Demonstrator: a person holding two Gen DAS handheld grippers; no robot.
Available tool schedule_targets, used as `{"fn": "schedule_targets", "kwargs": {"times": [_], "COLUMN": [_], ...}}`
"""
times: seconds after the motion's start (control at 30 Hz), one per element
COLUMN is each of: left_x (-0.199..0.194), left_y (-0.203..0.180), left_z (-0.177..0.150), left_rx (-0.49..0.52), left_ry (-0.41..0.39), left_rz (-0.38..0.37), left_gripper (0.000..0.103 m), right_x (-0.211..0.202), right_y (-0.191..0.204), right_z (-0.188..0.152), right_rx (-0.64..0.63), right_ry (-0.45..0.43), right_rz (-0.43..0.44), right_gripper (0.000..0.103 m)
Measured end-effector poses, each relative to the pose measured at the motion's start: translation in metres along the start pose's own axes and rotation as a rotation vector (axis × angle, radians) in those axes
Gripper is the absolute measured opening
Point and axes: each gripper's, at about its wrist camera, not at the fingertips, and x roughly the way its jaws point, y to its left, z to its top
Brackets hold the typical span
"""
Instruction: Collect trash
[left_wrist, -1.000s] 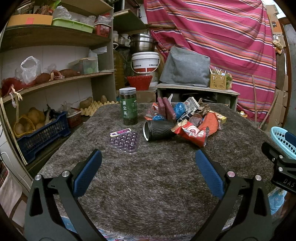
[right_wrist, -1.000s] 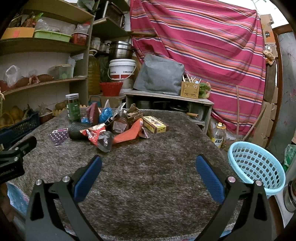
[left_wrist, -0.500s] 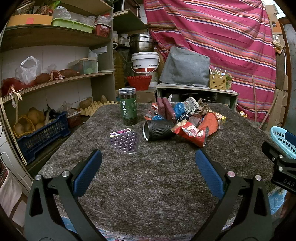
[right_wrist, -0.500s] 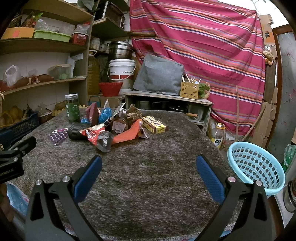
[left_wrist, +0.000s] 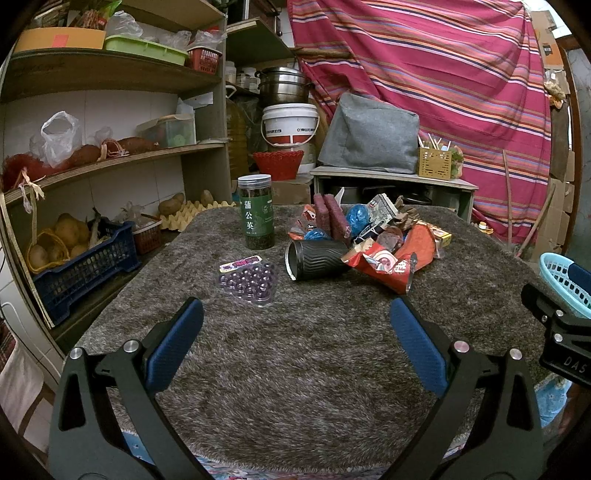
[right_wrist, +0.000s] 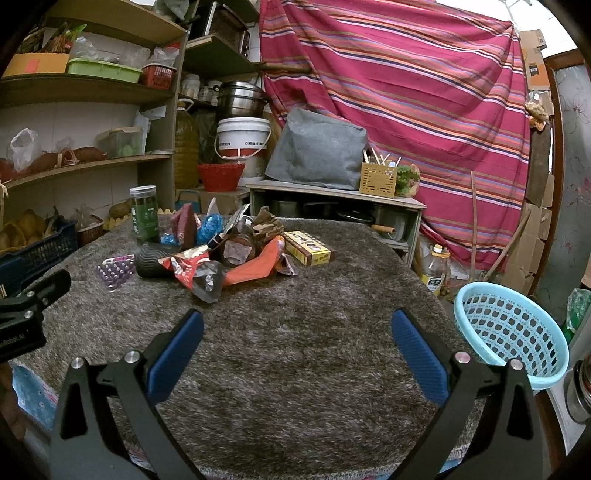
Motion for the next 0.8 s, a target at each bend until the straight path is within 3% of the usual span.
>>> {"fn": "schedule_targets", "kwargs": {"times": [0.8], "left_x": [0.0001], "left_y": [-0.0005], "left_z": [-0.0001], "left_rx": [-0.001], "left_ry": [0.0], "left_rz": [0.0], "left_gripper": [0.098], "right_x": [0.0004], "right_y": [-0.0013], "right_z": [-0.0005], "right_rx": [-0.003], "right_ry": [0.001], "right_rz": [-0.002], "right_gripper": [0.099]}}
